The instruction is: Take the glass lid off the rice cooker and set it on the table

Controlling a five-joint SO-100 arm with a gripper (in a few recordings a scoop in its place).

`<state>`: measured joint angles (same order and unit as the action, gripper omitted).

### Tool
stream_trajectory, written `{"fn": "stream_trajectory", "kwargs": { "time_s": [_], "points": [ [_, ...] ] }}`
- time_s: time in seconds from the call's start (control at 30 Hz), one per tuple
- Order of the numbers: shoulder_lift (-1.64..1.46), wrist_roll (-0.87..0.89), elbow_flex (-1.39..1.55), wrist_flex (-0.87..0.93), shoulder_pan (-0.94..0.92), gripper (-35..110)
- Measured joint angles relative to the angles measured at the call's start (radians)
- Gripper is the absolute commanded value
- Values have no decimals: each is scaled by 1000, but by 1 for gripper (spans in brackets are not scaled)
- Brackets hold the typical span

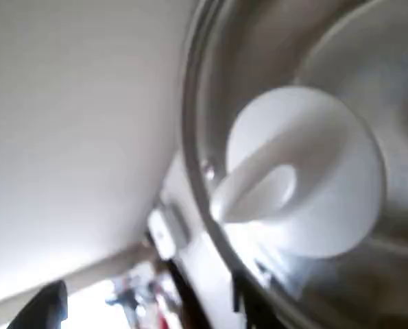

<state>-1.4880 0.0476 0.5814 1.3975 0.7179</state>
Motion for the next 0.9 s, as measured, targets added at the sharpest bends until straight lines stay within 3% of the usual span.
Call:
{"fn": "stream_trajectory", "kwargs": {
  "time_s": [0.73, 0.9],
  "points": [
    [63, -15, 0, -26, -179, 31],
    [63, 15, 2, -40, -190, 24]
  ]
}}
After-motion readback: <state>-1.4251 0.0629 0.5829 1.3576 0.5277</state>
